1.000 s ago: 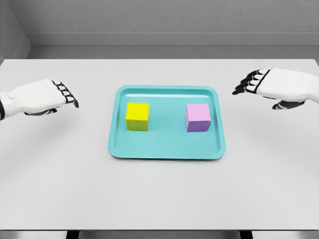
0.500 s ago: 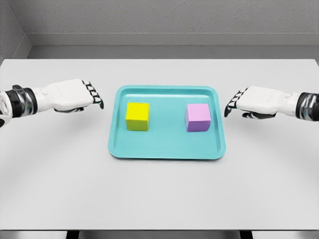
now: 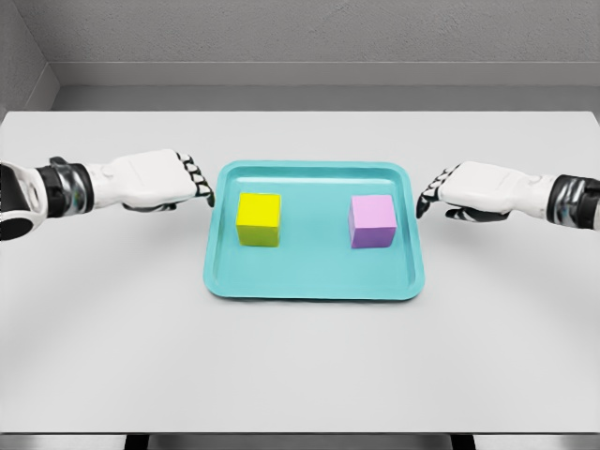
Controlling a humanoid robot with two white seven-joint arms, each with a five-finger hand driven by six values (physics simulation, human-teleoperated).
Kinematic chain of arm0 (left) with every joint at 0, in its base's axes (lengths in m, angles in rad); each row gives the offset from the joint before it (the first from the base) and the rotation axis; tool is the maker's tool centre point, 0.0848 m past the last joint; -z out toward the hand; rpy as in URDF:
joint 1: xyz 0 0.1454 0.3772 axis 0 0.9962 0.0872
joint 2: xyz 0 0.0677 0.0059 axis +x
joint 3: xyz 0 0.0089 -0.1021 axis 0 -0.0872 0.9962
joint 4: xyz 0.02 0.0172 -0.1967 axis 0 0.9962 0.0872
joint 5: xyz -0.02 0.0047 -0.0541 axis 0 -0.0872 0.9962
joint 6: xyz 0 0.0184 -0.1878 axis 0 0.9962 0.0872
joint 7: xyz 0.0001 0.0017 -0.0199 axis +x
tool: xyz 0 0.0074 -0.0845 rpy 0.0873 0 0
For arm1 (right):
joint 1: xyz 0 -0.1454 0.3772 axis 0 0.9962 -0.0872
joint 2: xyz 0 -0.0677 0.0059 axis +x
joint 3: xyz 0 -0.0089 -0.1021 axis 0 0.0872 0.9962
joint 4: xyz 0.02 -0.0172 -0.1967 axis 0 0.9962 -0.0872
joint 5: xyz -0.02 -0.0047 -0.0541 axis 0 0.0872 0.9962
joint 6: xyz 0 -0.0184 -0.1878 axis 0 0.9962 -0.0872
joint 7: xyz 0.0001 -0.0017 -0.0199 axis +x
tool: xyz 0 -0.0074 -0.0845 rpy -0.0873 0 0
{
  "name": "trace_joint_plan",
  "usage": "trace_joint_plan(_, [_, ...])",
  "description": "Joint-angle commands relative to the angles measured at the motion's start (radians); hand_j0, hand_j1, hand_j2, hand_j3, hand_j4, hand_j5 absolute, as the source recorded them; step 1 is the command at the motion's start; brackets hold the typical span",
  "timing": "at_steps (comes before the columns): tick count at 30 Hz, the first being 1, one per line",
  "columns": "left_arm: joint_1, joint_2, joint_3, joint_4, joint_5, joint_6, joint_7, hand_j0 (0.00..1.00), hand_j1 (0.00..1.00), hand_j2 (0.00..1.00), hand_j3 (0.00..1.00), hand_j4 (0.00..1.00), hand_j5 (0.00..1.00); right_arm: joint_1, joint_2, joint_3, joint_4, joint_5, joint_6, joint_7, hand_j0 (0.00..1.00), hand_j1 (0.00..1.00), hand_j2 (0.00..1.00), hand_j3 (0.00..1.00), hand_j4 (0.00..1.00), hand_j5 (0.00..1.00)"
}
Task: Push two cubes
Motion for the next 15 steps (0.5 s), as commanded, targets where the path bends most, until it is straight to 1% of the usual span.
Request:
trace_joint_plan(1, [0.000,-0.006,-0.010,0.001,0.003,0.002,-0.003,0.68,0.68,0.68,0.68,0.68,0.68,0.000,0.017,0.000,0.006,-0.004,0.003,0.000,0.59,0.59,0.59,0.59,0.59,0.59])
trace_joint_plan(8, [-0.005,-0.024,-0.018,0.001,0.003,0.002,-0.009,0.69,0.69,0.69,0.69,0.69,0.69,0.002,0.047,0.017,0.012,0.002,0.003,0.000,0.59,0.59,0.59,0.59,0.59,0.59])
trace_joint_plan(15, [-0.008,-0.026,-0.019,0.015,0.003,0.002,-0.020,0.68,0.68,0.68,0.68,0.68,0.68,0.023,0.063,0.018,0.009,0.010,0.003,0.000,0.59,0.59,0.59,0.59,0.59,0.59])
